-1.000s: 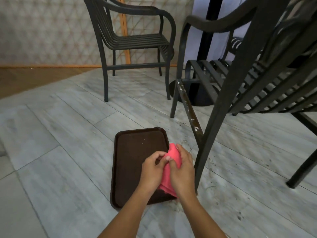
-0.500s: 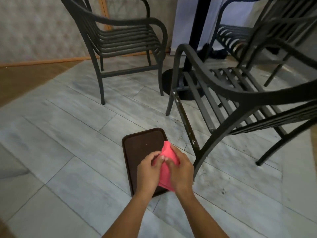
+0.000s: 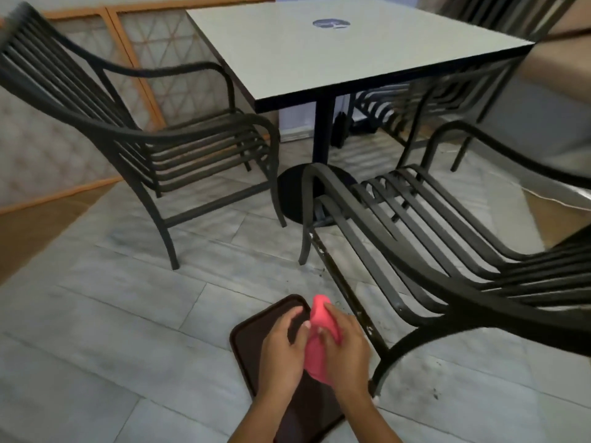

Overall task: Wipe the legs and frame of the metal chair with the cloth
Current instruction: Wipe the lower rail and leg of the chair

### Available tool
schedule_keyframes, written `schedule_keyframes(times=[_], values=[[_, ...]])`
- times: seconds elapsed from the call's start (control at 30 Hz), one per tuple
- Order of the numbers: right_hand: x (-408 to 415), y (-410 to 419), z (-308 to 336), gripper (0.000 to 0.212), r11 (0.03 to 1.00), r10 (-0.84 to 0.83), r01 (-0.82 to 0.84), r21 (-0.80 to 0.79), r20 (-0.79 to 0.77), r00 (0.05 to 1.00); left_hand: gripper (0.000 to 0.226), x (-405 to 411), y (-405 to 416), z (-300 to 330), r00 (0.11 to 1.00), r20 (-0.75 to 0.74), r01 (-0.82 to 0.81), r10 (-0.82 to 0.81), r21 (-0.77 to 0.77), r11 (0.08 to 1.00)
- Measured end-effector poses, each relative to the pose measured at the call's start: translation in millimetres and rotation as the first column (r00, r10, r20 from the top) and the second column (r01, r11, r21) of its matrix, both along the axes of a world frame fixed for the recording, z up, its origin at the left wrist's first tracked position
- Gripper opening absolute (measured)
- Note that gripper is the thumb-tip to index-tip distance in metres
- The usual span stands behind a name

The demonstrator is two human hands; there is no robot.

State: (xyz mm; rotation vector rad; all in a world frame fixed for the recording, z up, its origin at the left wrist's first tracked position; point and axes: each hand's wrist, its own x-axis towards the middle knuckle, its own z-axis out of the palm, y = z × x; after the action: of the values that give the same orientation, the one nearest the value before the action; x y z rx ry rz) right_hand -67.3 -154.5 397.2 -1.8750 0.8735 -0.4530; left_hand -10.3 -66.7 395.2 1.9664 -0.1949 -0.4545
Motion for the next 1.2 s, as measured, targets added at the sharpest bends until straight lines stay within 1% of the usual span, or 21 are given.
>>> schedule_keyframes(times=[0.1,0.27,0.4,0.53,0.6,0.7,0.77,0.83,0.93,1.03,1.1,1.2], values=[[28,-6,-3,0.042,0.999,-0.045,0.045,0.023,-0.016,0.999,0.034,32,-5,-5,0.999,-0.028,0.038,-0.038,0.026,0.999],[76,-24,-17,0.044,0.997,-0.071,0.071,0.007,-0.024,0.997,0.031,81,-25,-20,0.996,0.002,0.09,-0.09,0.038,0.995],[106,-40,-42,0.042,0.995,-0.101,0.101,-0.024,-0.01,0.995,0.031,113,-48,-50,0.992,0.003,0.128,-0.128,0.012,0.992],[135,-61,-74,0.043,0.994,-0.087,0.088,-0.057,0.027,0.996,0.026,149,-73,-94,0.987,0.031,0.157,-0.156,-0.031,0.987],[151,-74,-94,0.043,0.99,-0.088,0.09,-0.111,0.026,0.996,0.026,171,-88,-119,0.987,0.057,0.154,-0.15,-0.07,0.986],[175,-96,-126,0.041,0.958,-0.102,0.098,-0.268,-0.003,0.995,0.027,202,-108,-157,0.985,0.094,0.156,-0.145,-0.126,0.98],[187,-110,-144,0.038,0.938,-0.105,0.095,-0.335,-0.011,0.994,0.025,222,-121,-180,0.98,0.138,0.166,-0.142,-0.181,0.969],[198,-123,-160,0.037,0.913,-0.108,0.093,-0.396,-0.017,0.994,0.025,242,-134,-202,0.97,0.192,0.184,-0.146,-0.198,0.963],[212,-138,-174,0.038,0.861,-0.128,0.075,-0.503,-0.072,0.989,0.031,269,-153,-226,0.958,0.26,0.182,-0.123,-0.213,0.96],[230,-148,-174,0.04,0.834,-0.12,0.036,-0.551,-0.116,0.986,0.044,290,-168,-238,0.945,0.319,0.156,-0.07,-0.253,0.955],[243,-152,-171,0.038,0.816,-0.094,0.0,-0.578,-0.132,0.987,0.05,301,-177,-242,0.947,0.318,0.148,-0.052,-0.285,0.947],[261,-156,-166,0.031,0.808,-0.087,-0.032,-0.589,-0.173,0.981,0.05,314,-189,-243,0.946,0.317,0.173,-0.064,-0.329,0.928]])
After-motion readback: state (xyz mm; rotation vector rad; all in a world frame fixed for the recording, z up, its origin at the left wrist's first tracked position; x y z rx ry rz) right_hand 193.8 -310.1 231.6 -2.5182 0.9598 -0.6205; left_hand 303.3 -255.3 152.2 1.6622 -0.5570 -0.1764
